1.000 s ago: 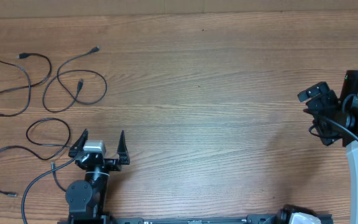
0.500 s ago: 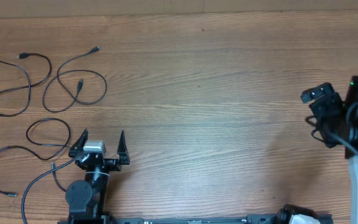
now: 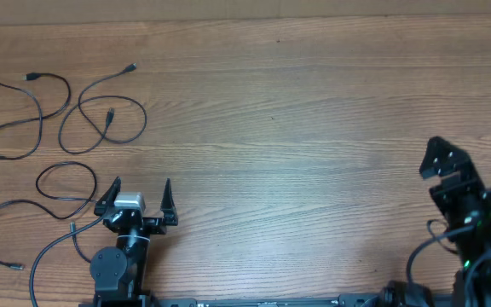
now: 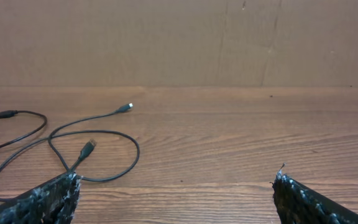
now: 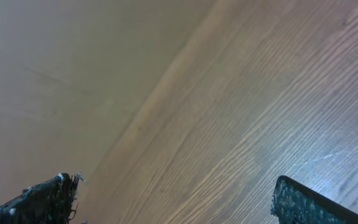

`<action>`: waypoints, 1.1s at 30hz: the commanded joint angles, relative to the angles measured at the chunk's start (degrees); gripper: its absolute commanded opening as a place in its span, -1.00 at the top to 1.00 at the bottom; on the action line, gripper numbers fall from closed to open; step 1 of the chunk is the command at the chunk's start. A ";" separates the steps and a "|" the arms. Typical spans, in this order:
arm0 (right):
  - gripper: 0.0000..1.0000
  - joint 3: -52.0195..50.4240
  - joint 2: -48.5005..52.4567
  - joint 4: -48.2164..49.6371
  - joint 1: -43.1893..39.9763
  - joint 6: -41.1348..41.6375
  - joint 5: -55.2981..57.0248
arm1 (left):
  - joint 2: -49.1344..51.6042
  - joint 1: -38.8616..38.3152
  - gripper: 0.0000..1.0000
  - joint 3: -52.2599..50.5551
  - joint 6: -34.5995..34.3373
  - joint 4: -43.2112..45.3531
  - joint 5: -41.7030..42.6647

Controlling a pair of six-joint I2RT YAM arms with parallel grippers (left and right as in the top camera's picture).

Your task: Untangle cables

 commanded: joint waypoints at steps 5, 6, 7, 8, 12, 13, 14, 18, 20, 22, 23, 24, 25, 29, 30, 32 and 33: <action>-1.00 -6.97 -13.62 15.56 2.84 -0.09 0.76 | -0.61 0.63 -0.99 -0.48 -1.20 0.13 0.00; -1.00 -7.41 -14.71 17.20 2.89 -0.09 0.76 | -0.61 0.63 -0.99 -0.48 -1.20 0.13 0.00; -1.00 -7.87 -15.89 18.91 2.89 -0.09 0.76 | -0.61 0.63 -0.99 -0.48 -1.20 0.13 0.00; -1.00 -8.52 -17.00 20.70 2.89 -0.09 0.76 | -0.61 0.63 -0.99 -0.48 -1.20 0.13 0.00; -1.00 -11.47 -18.69 26.38 2.89 -0.09 0.76 | -0.61 0.63 -0.99 -0.48 -1.20 0.13 0.00; -0.99 -12.94 -19.19 28.85 2.89 -0.09 0.76 | -0.61 0.63 -0.99 -0.48 -1.20 0.13 -0.02; -1.00 -15.85 -20.22 33.29 2.89 -0.09 0.76 | -0.61 0.63 -0.99 -0.48 -1.20 0.13 -0.02; -1.00 -23.37 -22.34 42.34 2.89 -0.09 0.76 | -0.61 0.63 -1.00 -0.48 -1.20 0.13 0.00; -1.00 -26.38 -22.88 45.31 2.89 -0.09 0.76 | -0.61 0.63 -0.99 -0.48 -1.20 0.13 0.00; -1.00 -30.73 -24.06 48.76 2.89 -0.09 0.76 | -0.61 0.63 -0.99 -0.48 -1.20 0.13 0.00; -1.00 -32.59 -25.07 48.87 2.89 -0.07 0.76 | -0.61 0.63 -0.99 -0.48 -1.20 0.13 0.00; -1.00 -33.42 -25.62 48.85 2.89 -0.09 0.76 | -0.61 0.63 -0.99 -0.48 -1.20 0.13 0.00; -1.00 -34.99 -26.73 48.85 2.89 -0.09 0.76 | -0.61 0.63 -0.99 -0.48 -1.20 0.13 0.00; -1.00 -40.17 -31.34 47.87 2.89 -0.09 0.76 | -0.61 0.63 -0.99 -0.48 -1.20 0.13 -0.02; -1.00 -41.27 -32.20 47.84 2.89 -0.09 0.76 | -0.61 0.63 -0.99 -0.48 -1.20 0.13 0.00; -1.00 -43.45 -32.52 48.15 2.89 -0.07 0.76 | -0.61 0.63 -0.99 -0.48 -1.20 0.13 0.00; -1.00 -44.50 -32.50 47.63 3.15 -0.09 0.76 | -0.61 0.63 -0.99 -0.48 -1.20 0.13 0.00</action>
